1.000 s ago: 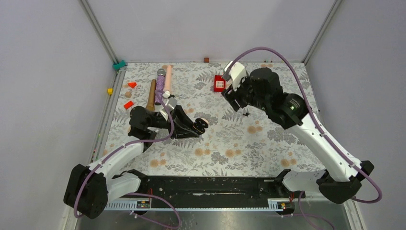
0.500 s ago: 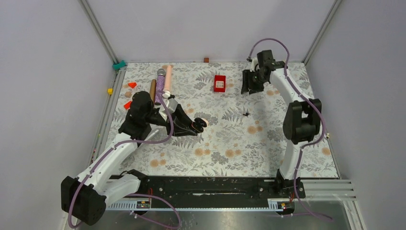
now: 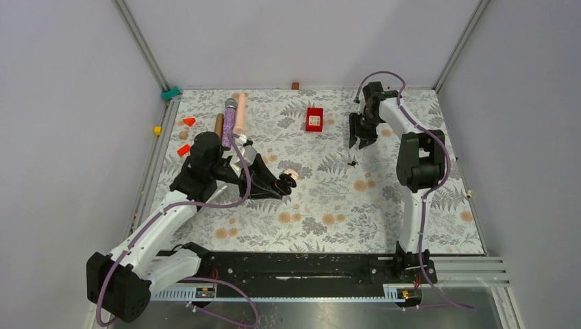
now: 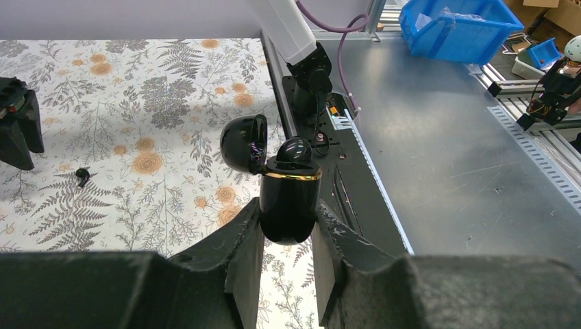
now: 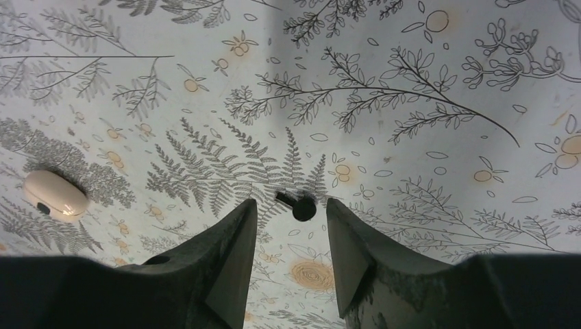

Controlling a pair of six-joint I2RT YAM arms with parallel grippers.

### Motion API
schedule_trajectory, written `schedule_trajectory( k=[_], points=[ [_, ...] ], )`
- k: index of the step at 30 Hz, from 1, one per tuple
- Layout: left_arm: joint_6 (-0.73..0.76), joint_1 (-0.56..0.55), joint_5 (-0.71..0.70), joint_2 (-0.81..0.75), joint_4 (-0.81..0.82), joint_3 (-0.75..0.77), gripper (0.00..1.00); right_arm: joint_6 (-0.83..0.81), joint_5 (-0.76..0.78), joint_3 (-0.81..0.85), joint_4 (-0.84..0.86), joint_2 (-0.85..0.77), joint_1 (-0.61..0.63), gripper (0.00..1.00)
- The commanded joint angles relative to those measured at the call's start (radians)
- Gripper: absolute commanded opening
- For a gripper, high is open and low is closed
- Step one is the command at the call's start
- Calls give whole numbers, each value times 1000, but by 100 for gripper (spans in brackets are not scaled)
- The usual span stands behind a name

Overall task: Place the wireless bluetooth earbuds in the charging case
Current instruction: Pick up the earbud from the center of the board.

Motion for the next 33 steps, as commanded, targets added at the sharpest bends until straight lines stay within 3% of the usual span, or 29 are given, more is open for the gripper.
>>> schedule_trajectory(
  k=[1, 25, 33],
  points=[
    [-1, -7, 37, -17, 49, -3, 0, -27, 52, 68, -109, 65, 5, 48],
    [-29, -29, 55, -31, 49, 9, 0, -73, 247, -42, -101, 18, 116, 40],
    [-31, -31, 57, -38, 49, 5, 0, -74, 170, -113, -87, -36, 145, 38]
  ],
)
